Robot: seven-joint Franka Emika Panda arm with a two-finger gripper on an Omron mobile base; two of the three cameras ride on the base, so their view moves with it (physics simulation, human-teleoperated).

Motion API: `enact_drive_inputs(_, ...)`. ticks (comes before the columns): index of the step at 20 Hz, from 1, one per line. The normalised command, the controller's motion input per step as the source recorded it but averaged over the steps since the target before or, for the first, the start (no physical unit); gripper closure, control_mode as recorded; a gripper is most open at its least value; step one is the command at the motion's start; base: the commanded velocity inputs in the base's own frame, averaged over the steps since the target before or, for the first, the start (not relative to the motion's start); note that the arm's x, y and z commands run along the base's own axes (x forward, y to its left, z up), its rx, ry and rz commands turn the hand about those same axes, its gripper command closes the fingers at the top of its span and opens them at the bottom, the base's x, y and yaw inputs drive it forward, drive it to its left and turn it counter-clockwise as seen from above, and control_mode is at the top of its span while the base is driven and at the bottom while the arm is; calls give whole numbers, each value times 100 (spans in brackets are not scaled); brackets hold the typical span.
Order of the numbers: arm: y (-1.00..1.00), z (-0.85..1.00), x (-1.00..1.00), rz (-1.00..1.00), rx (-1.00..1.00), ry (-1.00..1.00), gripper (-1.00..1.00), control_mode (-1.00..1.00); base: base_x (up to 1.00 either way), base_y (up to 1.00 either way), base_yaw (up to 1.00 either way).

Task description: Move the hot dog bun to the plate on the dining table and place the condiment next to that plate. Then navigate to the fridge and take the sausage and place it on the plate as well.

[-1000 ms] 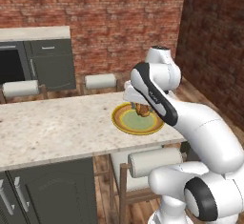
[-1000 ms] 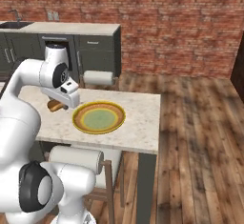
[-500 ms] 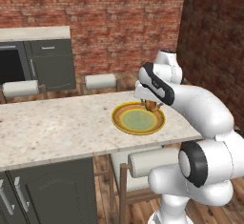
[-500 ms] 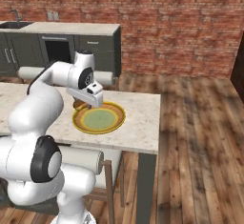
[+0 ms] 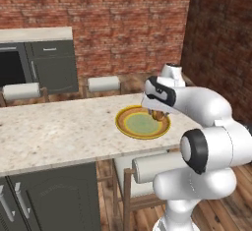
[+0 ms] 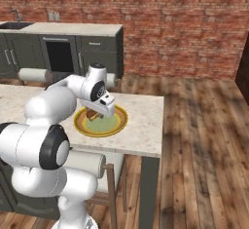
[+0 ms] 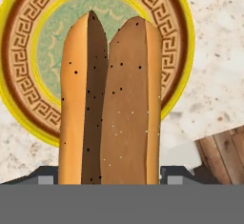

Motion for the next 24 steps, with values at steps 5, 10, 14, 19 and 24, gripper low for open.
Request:
enact_drive_inputs(5,-11,-45,9,0,-5,-7,100,-100,0,0,0)
enact_drive_inputs(10,-12,-27,10,0,-5,-5,100,-100,0,0,0)
enact_drive_inputs(14,0,-10,41,0,-6,0,100,-100,0,0,0)
enact_drive_inputs(19,-1,-21,54,0,-1,0,100,-100,0,0,0)
enact_drive_inputs(24,-13,-33,26,0,0,0,100,-100,0,0,0)
